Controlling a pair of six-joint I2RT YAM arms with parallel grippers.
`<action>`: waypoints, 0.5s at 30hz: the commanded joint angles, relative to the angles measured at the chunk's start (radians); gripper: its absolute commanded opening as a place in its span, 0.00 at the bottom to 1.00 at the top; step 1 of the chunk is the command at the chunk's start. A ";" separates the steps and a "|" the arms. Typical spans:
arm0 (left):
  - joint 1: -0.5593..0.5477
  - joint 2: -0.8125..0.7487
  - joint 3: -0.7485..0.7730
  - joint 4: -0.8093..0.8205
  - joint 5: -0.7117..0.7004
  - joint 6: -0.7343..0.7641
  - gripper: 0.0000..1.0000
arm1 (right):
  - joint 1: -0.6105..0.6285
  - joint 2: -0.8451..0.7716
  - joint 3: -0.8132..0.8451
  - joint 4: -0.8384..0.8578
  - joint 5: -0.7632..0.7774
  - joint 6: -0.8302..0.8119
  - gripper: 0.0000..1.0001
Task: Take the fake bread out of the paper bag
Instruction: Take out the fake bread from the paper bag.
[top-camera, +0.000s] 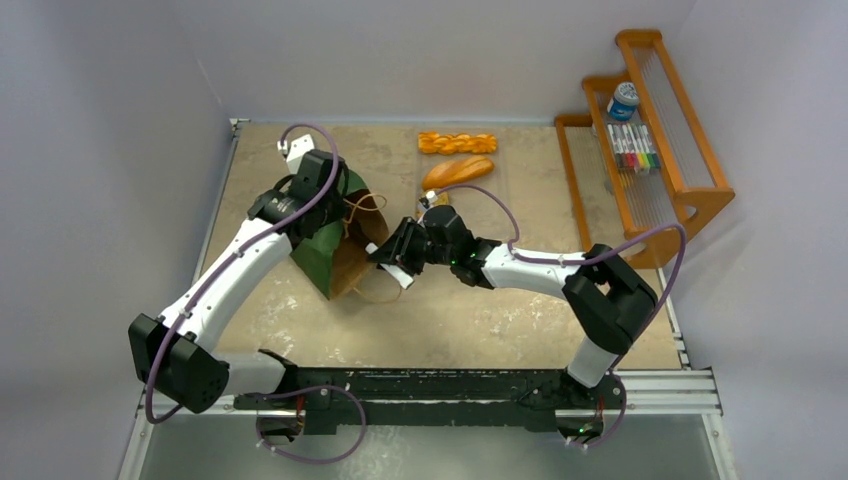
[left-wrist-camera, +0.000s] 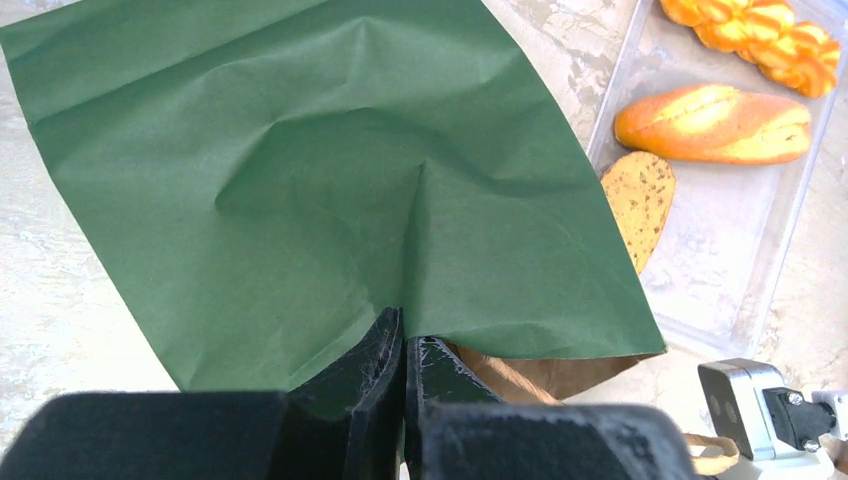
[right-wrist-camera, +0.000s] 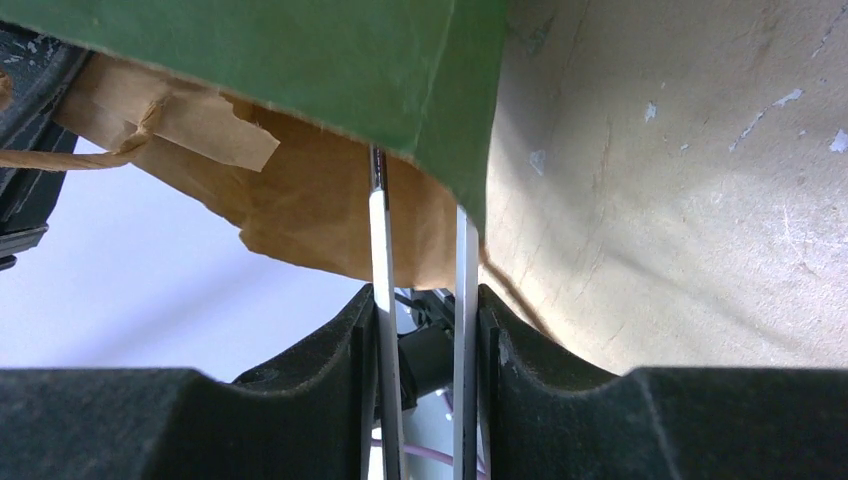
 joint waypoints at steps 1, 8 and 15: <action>0.005 -0.041 0.032 -0.006 0.017 -0.008 0.00 | -0.003 -0.023 0.043 0.074 -0.039 -0.057 0.38; 0.004 -0.052 0.027 -0.004 0.025 -0.025 0.00 | 0.002 -0.017 0.054 0.049 -0.055 -0.075 0.40; -0.003 -0.037 0.043 0.014 0.036 -0.028 0.00 | 0.023 0.000 0.080 -0.011 -0.031 -0.103 0.40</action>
